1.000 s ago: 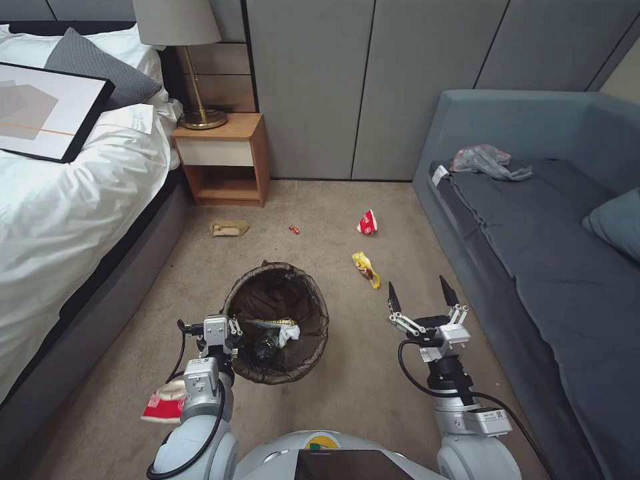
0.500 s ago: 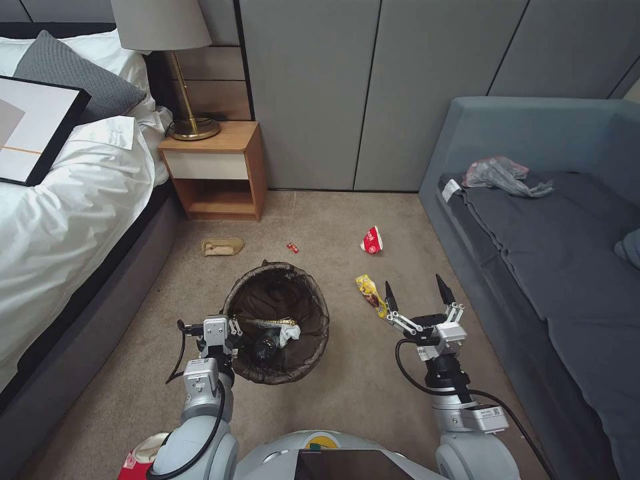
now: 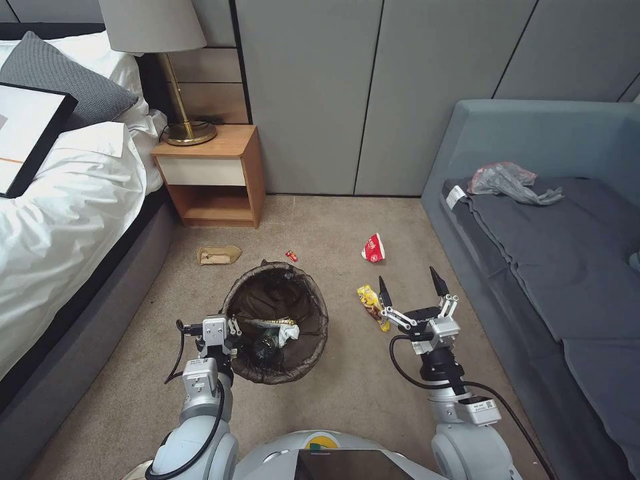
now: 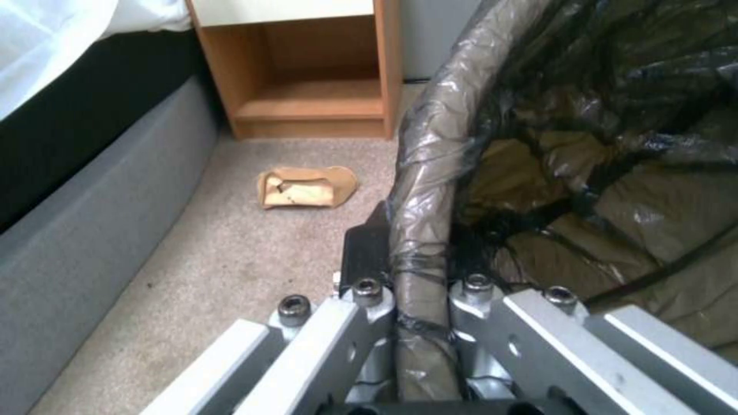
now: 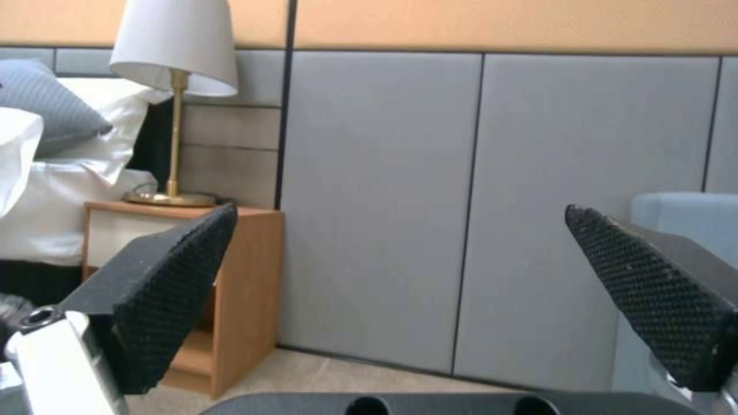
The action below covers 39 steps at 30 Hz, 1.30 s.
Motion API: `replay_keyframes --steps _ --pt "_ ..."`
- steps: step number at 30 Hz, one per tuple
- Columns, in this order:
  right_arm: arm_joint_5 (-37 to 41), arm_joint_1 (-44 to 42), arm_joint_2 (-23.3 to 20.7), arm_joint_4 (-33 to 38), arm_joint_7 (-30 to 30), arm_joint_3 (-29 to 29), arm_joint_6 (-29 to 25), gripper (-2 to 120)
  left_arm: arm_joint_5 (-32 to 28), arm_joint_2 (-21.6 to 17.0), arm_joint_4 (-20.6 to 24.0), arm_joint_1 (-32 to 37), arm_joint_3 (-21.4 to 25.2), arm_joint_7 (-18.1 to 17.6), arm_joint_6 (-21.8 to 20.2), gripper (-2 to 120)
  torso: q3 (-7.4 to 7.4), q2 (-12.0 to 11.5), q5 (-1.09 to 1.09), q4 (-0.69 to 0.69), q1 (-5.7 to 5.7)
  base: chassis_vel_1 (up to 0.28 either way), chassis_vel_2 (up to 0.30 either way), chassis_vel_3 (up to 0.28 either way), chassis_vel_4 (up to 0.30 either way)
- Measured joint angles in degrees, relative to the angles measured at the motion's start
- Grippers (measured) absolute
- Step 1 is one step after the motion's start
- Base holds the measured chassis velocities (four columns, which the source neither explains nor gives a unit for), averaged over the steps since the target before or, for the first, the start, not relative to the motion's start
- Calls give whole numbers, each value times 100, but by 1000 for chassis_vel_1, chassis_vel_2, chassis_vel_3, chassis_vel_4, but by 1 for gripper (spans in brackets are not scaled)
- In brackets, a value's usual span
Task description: Pick up the trash bin, then pick up the garbage from the floor and place it into the trash bin.
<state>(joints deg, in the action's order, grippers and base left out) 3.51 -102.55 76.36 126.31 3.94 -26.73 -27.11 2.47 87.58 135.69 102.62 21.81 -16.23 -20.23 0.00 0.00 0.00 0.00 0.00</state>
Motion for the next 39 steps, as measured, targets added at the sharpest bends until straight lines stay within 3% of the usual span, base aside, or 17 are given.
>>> replay_keyframes --steps 15,19,21,23,25,26,29,35,39 --pt "-6 877 -264 -190 -105 130 97 100 16 -3 38 36 24 -4 -7 0 0 0 0 -1 0 0 0 0 0" --pt "387 1957 -565 -623 -19 189 746 100 27 -15 48 101 40 -7 -18 0 0 0 2 1 0 0 0 0 0" --pt "798 2681 -806 -1149 150 446 1321 100 59 -8 49 149 65 -7 -20 0 0 0 2 -1 0 0 0 0 0" --pt "900 2889 -846 -1328 214 523 1501 100 72 -2 48 157 74 -7 -20 0 1 0 -1 0 0 0 0 0 0" --pt "1438 3756 -932 -2017 388 827 2343 100 114 26 46 169 84 -6 -25 0 1 0 1 1 0 0 0 0 0" --pt "1438 3756 -932 -2017 388 827 2343 100 114 26 46 169 84 -6 -25 0 1 0 1 1 0 0 0 0 0" --pt "2113 4571 -991 -2775 588 1222 3329 100 157 55 37 202 77 -5 -26 0 1 0 0 0 0 0 0 0 0" --pt "2279 5051 -927 -3533 664 1468 3753 100 172 62 46 228 74 -5 -25 0 1 0 0 -1 0 0 0 0 0" --pt "2159 5565 -785 -4604 474 1729 4218 100 183 58 69 263 71 -2 -20 0 0 -1 0 0 0 0 0 0 0"
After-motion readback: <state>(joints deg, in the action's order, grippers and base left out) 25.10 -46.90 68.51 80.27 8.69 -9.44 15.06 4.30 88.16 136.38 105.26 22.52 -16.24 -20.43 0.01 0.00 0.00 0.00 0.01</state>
